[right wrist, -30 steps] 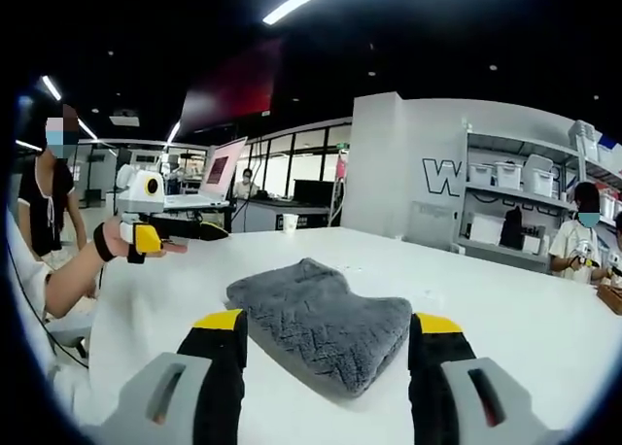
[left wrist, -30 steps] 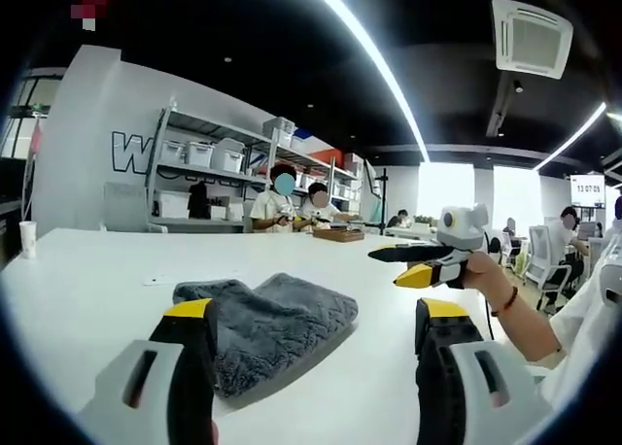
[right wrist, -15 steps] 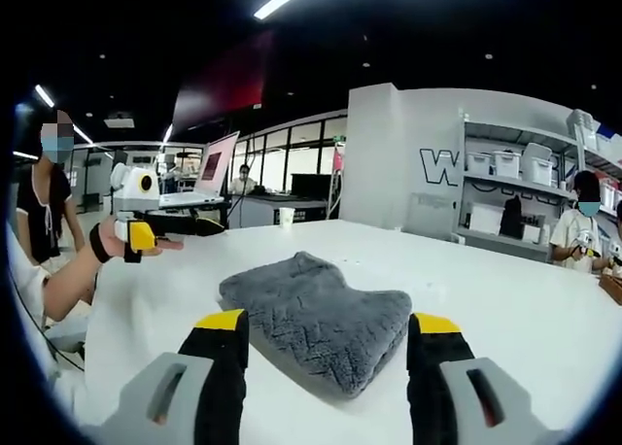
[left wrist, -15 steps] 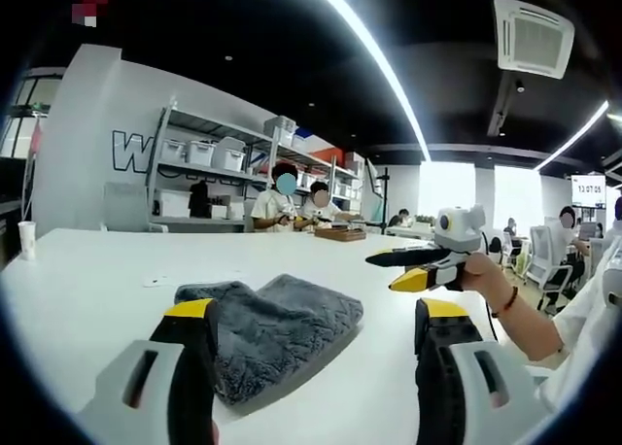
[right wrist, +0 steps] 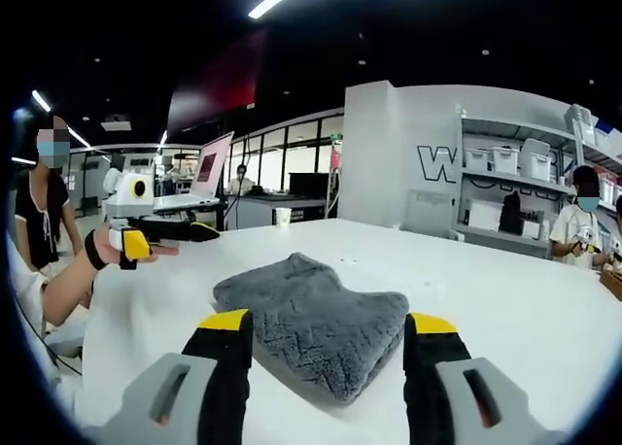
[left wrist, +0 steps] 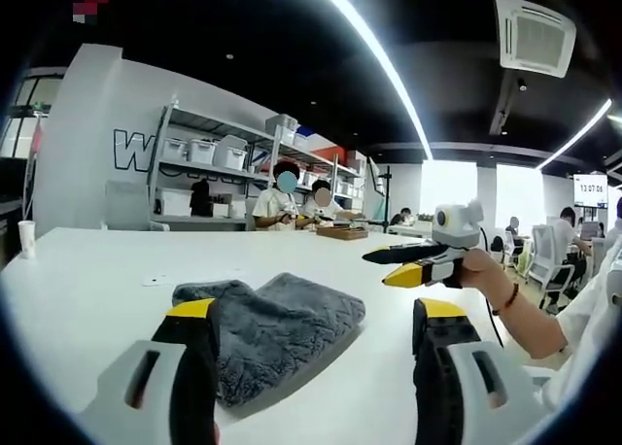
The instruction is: Open the folded towel by lifting each exposed corner and separating the folded layers until the towel lies flat within the target outline without major curled edges
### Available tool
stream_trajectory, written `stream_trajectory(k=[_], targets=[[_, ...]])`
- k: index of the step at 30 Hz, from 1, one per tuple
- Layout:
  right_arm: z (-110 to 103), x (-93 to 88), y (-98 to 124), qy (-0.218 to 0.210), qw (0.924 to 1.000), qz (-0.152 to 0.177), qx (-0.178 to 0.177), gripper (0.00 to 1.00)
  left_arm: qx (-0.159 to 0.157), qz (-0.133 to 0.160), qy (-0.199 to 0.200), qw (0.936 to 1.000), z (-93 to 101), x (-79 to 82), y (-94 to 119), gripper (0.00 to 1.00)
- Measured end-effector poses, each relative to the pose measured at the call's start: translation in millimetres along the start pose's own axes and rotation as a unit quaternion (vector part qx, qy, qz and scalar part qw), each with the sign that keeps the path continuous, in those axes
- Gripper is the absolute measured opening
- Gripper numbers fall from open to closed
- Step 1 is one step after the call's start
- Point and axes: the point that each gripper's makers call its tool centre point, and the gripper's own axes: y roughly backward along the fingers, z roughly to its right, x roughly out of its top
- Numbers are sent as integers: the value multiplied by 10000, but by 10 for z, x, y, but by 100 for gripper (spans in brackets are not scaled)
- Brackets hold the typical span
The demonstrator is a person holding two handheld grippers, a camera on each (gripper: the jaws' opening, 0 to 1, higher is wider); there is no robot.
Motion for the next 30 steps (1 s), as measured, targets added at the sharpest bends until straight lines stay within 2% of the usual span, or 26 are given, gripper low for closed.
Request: stream_trajectory(k=[12,30], targets=[[78,-31,-50,-133,9999,-51,-32,57,15,-41,-35,10000,-61,3,-75,78],[186,-36,-121,-89,9999,-82,-33,52,4,-14,98,10000,-140,4,-216,76]])
